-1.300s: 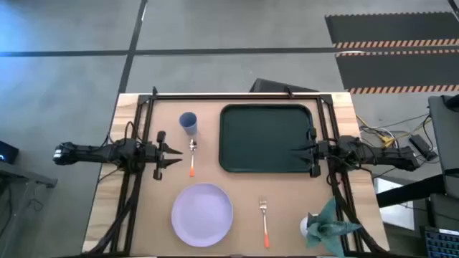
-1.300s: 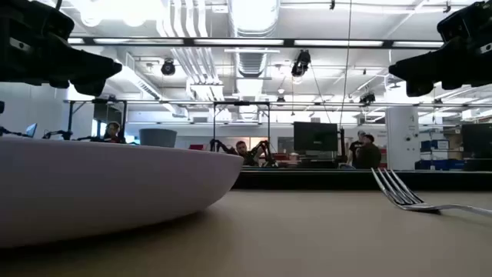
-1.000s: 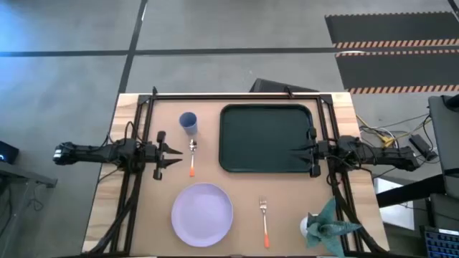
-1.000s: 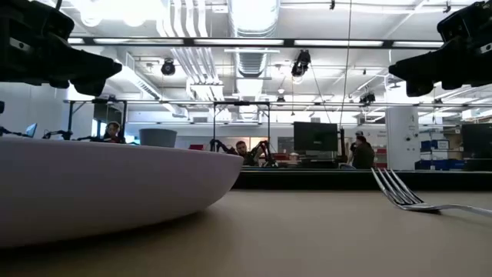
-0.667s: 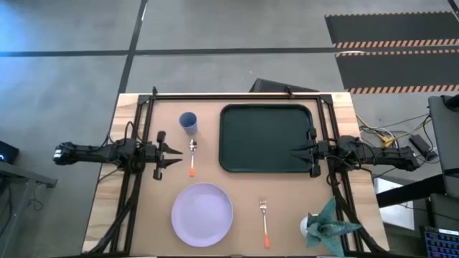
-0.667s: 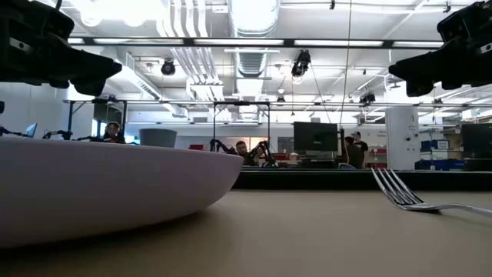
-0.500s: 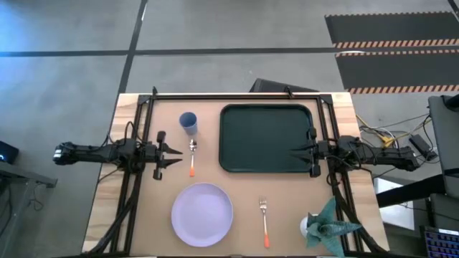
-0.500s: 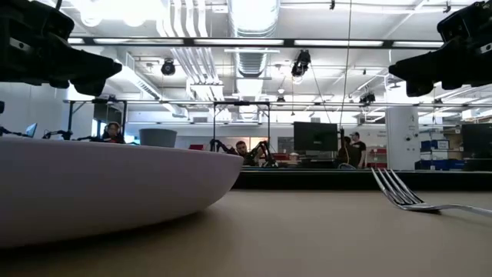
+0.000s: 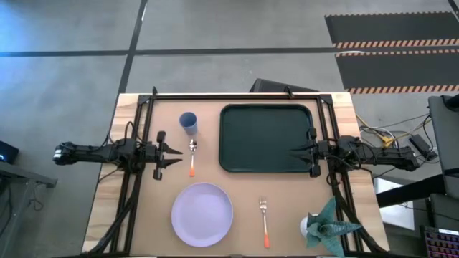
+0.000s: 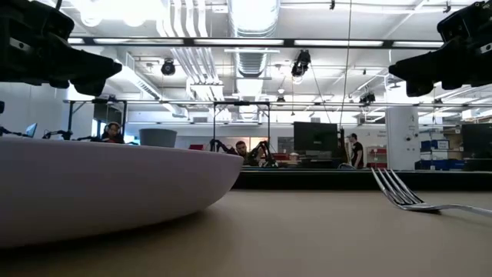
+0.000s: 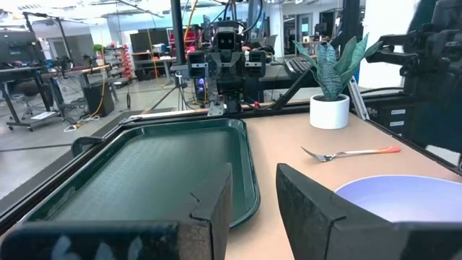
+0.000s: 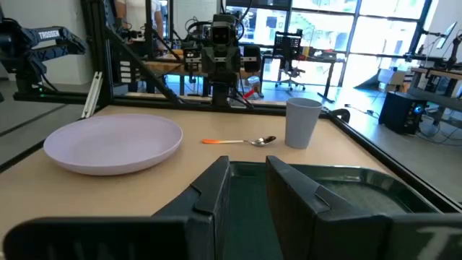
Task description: Pick and place plate/cup/fork/spoon on tray
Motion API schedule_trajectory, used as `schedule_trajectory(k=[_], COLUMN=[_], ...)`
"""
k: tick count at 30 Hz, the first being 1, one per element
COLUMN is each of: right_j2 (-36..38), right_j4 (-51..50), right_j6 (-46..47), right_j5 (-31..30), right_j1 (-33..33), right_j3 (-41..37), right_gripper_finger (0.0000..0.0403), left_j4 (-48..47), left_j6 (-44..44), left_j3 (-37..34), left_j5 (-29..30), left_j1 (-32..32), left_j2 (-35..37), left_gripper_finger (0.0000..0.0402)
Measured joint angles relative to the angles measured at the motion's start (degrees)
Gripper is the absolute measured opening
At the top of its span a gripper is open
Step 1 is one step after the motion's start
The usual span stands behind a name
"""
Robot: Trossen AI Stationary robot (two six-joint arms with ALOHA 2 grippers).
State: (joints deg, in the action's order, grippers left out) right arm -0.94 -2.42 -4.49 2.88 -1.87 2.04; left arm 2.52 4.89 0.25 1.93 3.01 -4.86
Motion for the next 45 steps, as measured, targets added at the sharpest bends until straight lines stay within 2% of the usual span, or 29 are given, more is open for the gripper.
schedule_trajectory(k=[12, 15, 20, 23, 31, 40, 45], right_j2=[0.0, 0.0, 0.1, -0.2, -2.6, -13.1, -20.1], right_j4=[0.1, 0.8, 3.3, 4.3, 2.8, 0.4, 0.5], right_j6=[0.6, 4.5, 18.1, 20.6, 16.5, 16.8, 19.9], right_j5=[0.0, 0.1, 0.4, 0.5, 6.6, -1.1, -9.4], right_j1=[0.0, 0.0, 0.0, 0.0, 0.0, 0.0, 0.0], right_j3=[0.0, -0.1, -0.1, 0.3, 10.5, 22.7, 28.0], right_gripper_finger=[0.0079, 0.0079, 0.0079, 0.0079, 0.0079, 0.0079, 0.0079], left_j4=[0.0, 0.0, 0.0, 0.0, 0.0, 0.0, 0.0], left_j6=[0.0, 0.0, 0.0, 0.0, 0.0, 0.0, 0.0], left_j3=[0.0, 0.0, 0.0, 0.0, 0.0, 0.0, 0.0], left_j5=[0.0, 0.0, 0.0, 0.0, 0.0, 0.0, 0.0], left_j1=[0.0, 0.0, 0.0, 0.0, 0.0, 0.0, 0.0], left_j2=[0.0, 0.0, 0.0, 0.0, 0.0, 0.0, 0.0], left_gripper_finger=[0.0093, 0.0093, 0.0093, 0.0093, 0.0093, 0.0093, 0.0093])
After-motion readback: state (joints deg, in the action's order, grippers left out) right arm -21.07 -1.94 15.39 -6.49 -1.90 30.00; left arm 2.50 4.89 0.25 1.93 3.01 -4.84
